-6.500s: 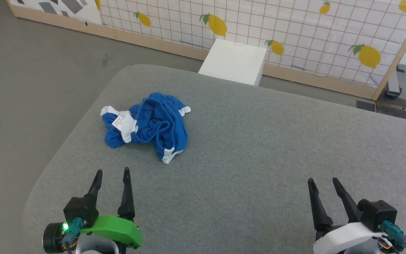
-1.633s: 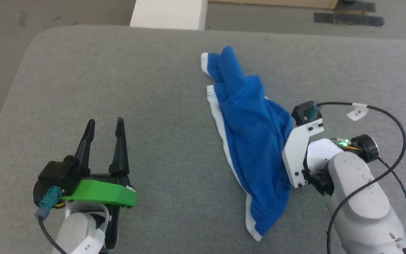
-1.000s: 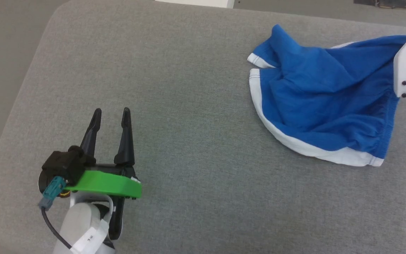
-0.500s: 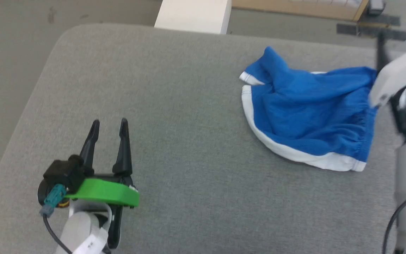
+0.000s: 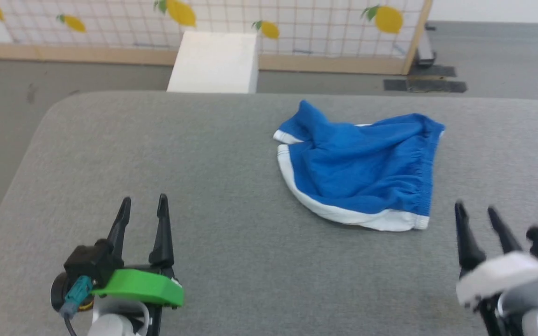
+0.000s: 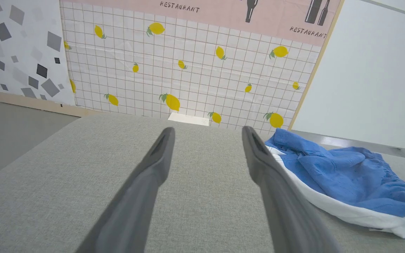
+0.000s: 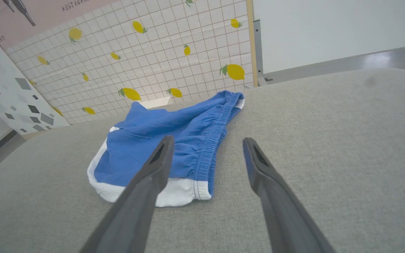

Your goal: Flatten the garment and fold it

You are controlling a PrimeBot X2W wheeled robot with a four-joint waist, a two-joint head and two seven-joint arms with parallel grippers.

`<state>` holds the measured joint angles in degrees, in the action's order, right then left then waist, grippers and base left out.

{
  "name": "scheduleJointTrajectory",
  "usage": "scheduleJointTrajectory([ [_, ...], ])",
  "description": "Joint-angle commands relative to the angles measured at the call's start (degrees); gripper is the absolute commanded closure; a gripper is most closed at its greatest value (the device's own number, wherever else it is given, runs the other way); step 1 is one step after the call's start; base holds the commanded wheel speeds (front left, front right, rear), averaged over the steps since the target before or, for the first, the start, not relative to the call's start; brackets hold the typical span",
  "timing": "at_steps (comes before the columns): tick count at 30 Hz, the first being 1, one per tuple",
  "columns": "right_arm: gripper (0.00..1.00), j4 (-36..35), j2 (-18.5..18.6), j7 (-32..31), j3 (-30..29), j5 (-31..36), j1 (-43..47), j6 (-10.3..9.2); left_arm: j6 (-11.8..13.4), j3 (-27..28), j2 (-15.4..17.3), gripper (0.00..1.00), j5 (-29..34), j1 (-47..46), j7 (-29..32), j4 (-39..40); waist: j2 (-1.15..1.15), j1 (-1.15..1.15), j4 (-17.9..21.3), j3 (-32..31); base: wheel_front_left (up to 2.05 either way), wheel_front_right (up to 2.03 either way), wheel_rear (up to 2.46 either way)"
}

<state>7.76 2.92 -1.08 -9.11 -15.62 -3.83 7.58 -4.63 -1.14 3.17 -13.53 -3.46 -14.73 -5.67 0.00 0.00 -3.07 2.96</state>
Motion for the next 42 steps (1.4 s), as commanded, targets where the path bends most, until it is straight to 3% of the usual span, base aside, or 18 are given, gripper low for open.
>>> scheduleJointTrajectory([
  [1, 0.0, 0.2, 0.0, 0.8, 0.8, -1.5, 1.7, -0.09, 0.5, 0.0, -0.3, 0.0, -0.8, 1.2, -0.3, 0.0, 0.0, 0.0, 2.6, -2.0, 0.0, 0.0, 0.0],
  [8, 0.0, 0.6, 0.0, 2.5, 2.9, -4.2, 3.4, -0.09, 1.1, -0.6, -0.3, 0.0, -5.6, -2.0, 0.5, -2.2, 0.0, 0.0, 6.4, 0.1, 0.0, 0.0, 0.0],
  [11, 0.0, 0.3, 0.0, 2.8, 4.5, -4.6, 1.5, -0.09, 0.5, -0.3, 0.5, 0.0, -7.9, -9.2, 5.6, -5.5, 0.0, 0.0, 8.5, 2.2, 0.0, 0.0, 0.0],
  [16, 0.0, -0.3, 0.0, 3.8, 6.0, -4.8, -1.9, -0.09, -0.7, -3.0, 2.5, 0.0, -10.7, -26.5, 22.3, -13.8, 0.0, 0.0, 11.9, 8.2, 0.0, 0.0, 0.0],
  [20, 0.0, -0.3, 0.0, 5.3, 6.8, -5.5, -3.8, -0.09, -0.1, -5.8, 2.9, 0.0, -11.5, -38.0, 37.1, -21.6, 0.0, 0.0, 14.3, 12.5, 0.0, 0.0, 0.0],
  [26, 0.0, 1.3, 0.0, 8.0, 8.3, -7.4, -5.0, -0.09, 1.5, -11.2, 4.8, 0.0, -7.8, -47.2, 54.1, -30.6, 0.0, 0.0, 17.7, 17.0, 0.0, 0.0, 0.0],
  [33, 0.0, 3.2, 0.0, 10.6, 9.3, -8.5, -5.8, -0.09, 3.4, -12.8, 7.8, 0.0, -5.2, -49.5, 57.9, -34.4, 0.0, 0.0, 19.4, 19.9, 0.0, 0.0, 0.0],
  [40, 0.0, 4.6, 0.0, 11.5, 8.9, -8.3, -6.8, -0.09, 2.6, -13.6, 7.1, 0.0, -6.0, -48.6, 58.0, -36.6, 0.0, 0.0, 18.3, 20.6, 0.0, 0.0, 0.0],
  [41, 0.0, 4.8, 0.0, 11.5, 8.8, -8.2, -7.0, -0.09, 2.3, -13.8, 6.9, 0.73, -6.2, -48.4, 58.1, -36.8, 0.0, 0.0, 18.1, 20.5, 0.0, 0.0, 0.0],
  [42, 0.0, 4.9, 0.0, 11.4, 8.8, -8.1, -7.2, -0.09, 1.9, -14.0, 6.6, 1.0, -6.5, -48.1, 58.0, -37.0, 0.0, 0.0, 17.8, 20.3, 0.0, 0.0, 0.0],
])
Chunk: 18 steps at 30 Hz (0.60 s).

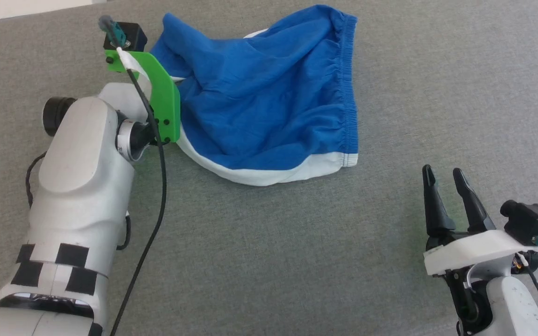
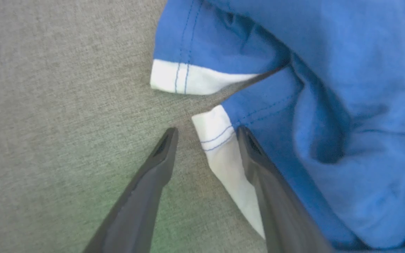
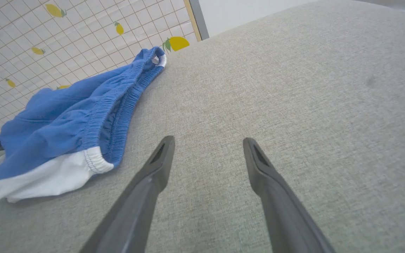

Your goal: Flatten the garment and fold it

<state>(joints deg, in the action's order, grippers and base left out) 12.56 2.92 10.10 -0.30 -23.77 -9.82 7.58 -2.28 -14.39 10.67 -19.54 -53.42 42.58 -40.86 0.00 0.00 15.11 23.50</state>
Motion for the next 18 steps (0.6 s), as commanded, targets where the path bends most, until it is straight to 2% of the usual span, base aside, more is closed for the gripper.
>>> scheduleJointTrajectory([
  [1, 0.0, 0.3, 0.0, 0.2, -0.1, 0.2, -1.3, -0.09, -0.8, -0.7, -1.3, 1.0, -0.9, 2.1, 0.7, -2.0, 0.0, 0.0, -0.6, -0.4, 0.0, 0.0, 0.0],
  [7, 0.0, 0.7, 0.0, -0.6, -1.2, 1.5, -1.1, -0.09, -1.9, 2.4, -3.2, 1.0, -5.3, 3.3, -7.3, -0.3, 0.0, 0.0, -4.1, -3.6, 0.0, 0.0, 0.0],
  [13, 0.0, 0.7, 0.0, -2.3, -2.5, 2.8, 0.4, -0.09, -3.2, 8.7, -3.4, 1.0, -11.8, 8.4, -17.0, 5.5, 0.0, 0.0, -8.9, -8.9, 0.0, 0.0, 0.0],
  [15, 0.0, 0.6, 0.0, -3.0, -2.6, 3.0, 1.1, -0.09, -2.9, 11.5, -3.5, 1.0, -14.2, 12.0, -19.7, 8.2, 0.0, 0.0, -10.6, -10.9, 0.0, 0.0, 0.0],
  [18, 0.0, 0.2, 0.0, -4.0, -2.9, 3.2, 2.2, -0.09, -1.2, 15.0, -3.5, 1.0, -16.5, 18.9, -22.4, 12.5, 0.0, 0.0, -13.1, -13.3, 0.0, 0.0, 0.0],
])
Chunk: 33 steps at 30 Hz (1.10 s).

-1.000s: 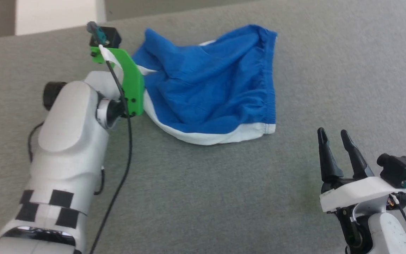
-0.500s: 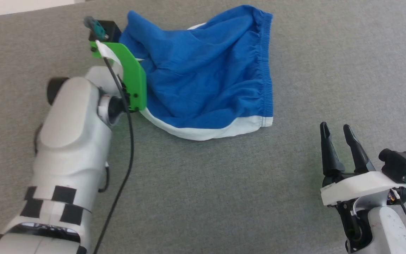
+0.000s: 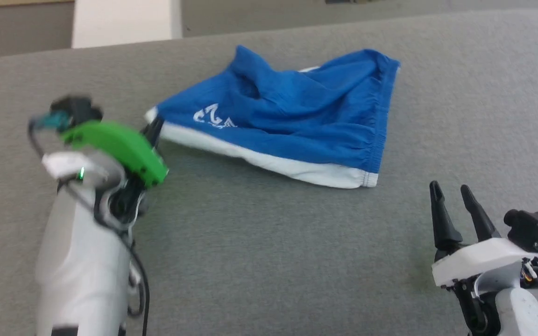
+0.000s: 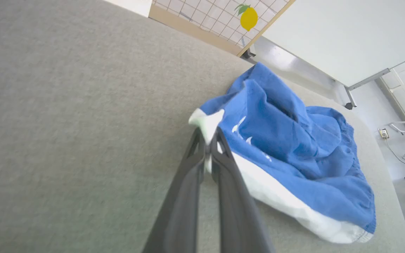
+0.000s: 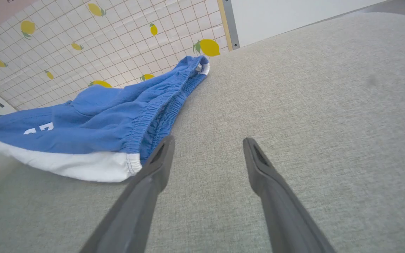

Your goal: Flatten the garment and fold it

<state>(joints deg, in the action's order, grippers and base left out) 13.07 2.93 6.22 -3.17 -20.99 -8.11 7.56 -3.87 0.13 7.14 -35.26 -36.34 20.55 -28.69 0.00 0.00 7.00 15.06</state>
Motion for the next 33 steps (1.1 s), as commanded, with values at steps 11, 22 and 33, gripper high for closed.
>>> scheduleJointTrajectory([
  [11, 0.0, -2.1, 0.0, -2.2, 0.4, 0.1, 2.6, -0.08, 8.5, 5.9, -2.8, 0.56, -5.5, 24.2, -1.5, 8.9, 0.0, 0.0, -7.7, -7.9, 0.0, 0.0, 0.0],
  [22, 0.0, -4.3, 0.0, -15.4, 3.3, 4.2, 5.3, -0.08, 3.5, 1.0, 3.8, 0.0, 11.6, 27.9, -27.4, 21.0, 0.0, 0.0, -7.1, -9.6, 0.0, 0.0, 0.0],
  [33, 0.0, -0.1, 0.0, -35.2, 14.0, 11.6, -6.7, -0.08, 3.8, -2.2, 0.7, 0.0, 14.0, 30.8, -33.3, 18.7, 0.0, 0.0, -10.7, -4.7, 0.0, 0.0, 0.0],
])
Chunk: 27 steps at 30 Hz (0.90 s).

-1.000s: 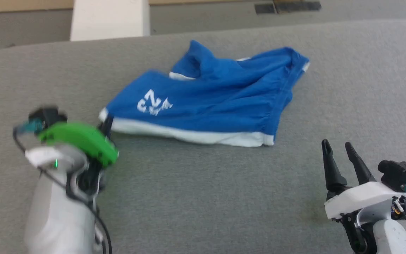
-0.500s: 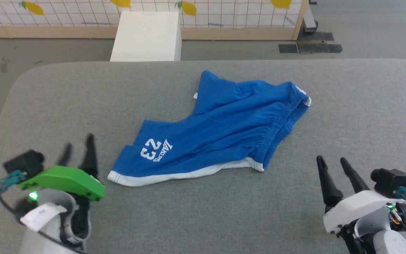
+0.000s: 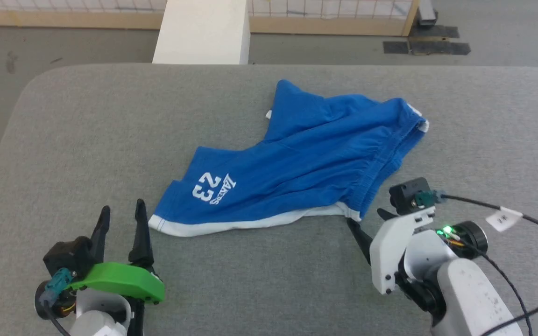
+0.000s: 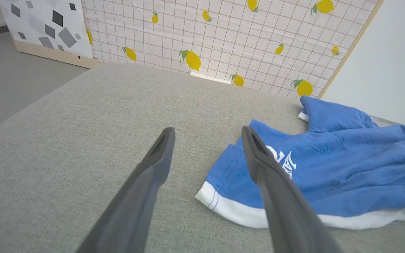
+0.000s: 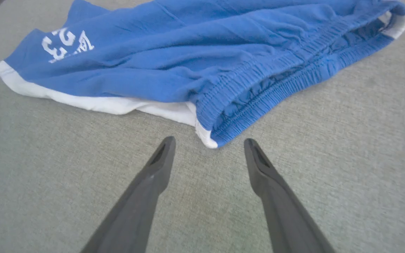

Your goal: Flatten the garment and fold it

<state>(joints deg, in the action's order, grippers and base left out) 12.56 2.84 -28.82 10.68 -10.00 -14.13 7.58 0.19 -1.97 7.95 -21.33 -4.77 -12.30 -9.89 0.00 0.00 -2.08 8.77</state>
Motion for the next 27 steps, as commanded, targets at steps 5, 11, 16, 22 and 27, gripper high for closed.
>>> scheduleJointTrajectory([
  [5, 0.0, 4.9, 0.0, -0.6, 2.9, 1.7, -4.4, -0.09, -0.6, -0.4, -0.3, 0.0, -0.1, -2.3, -0.9, -1.1, 0.0, 0.0, -3.2, 3.2, 0.0, 0.0, 0.0],
  [11, 0.79, 9.0, 0.0, 1.4, 4.7, 0.9, -6.5, -0.09, -0.7, -0.3, -0.5, 0.0, -0.6, -3.1, -1.4, -2.4, 0.0, 0.0, -4.0, 3.9, 0.0, 0.0, 0.0],
  [16, 1.0, 9.8, 0.0, 3.1, 3.7, 0.7, -6.7, -0.09, -0.4, -0.4, -0.5, 0.0, -1.3, -3.1, -0.1, -3.6, 0.0, 0.0, -3.7, 3.4, 0.0, 0.0, 0.0],
  [22, 1.0, 7.1, 0.0, 3.6, 1.8, 1.0, -5.4, -0.09, 0.5, -1.9, -0.6, 0.0, -4.0, -3.4, 12.0, -3.3, 0.0, 0.0, -2.1, 2.0, 0.0, 0.0, 0.0],
  [27, 1.0, 4.1, 0.0, 2.4, 1.7, 1.3, -4.1, -0.09, 2.3, -3.2, 1.0, 0.0, -5.0, -5.7, 24.9, -3.6, 0.0, 0.0, -0.6, 1.9, 0.0, 0.0, 0.0],
])
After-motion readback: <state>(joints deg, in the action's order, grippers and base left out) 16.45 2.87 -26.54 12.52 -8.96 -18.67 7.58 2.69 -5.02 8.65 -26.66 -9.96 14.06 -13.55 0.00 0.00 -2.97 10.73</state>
